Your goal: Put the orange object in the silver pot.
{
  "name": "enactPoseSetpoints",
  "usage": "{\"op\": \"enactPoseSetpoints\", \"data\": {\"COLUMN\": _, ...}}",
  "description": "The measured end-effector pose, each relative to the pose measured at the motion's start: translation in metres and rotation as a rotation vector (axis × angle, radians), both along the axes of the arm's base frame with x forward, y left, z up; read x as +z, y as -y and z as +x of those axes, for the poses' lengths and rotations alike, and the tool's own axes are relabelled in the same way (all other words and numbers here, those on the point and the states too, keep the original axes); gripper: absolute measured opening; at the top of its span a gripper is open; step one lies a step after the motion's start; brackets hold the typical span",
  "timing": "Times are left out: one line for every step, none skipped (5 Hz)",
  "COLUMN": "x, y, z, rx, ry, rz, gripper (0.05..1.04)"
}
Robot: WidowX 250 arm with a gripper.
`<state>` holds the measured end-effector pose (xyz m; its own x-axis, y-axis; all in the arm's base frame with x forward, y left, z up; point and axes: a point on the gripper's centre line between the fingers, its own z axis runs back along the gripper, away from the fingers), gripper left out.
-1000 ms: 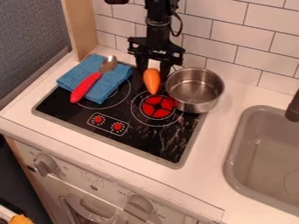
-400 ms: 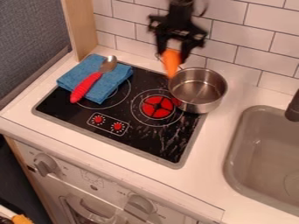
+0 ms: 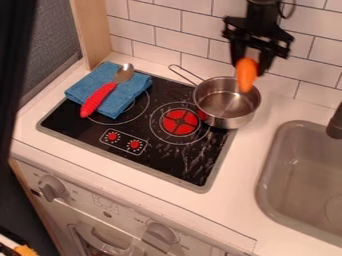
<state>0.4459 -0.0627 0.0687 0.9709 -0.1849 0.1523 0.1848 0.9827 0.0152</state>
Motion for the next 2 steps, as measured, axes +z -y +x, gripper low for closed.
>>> {"op": "enactPoseSetpoints", "data": {"x": -0.0077, "y": 0.003, "z": -0.0051, "rx": 0.006, "ry": -0.014, "rz": 0.015, "gripper": 0.615}}
{"op": "enactPoseSetpoints", "data": {"x": -0.0072, "y": -0.0009, "z": -0.0148, "rx": 0.026, "ry": -0.018, "rz": 0.028, "gripper": 0.615}}
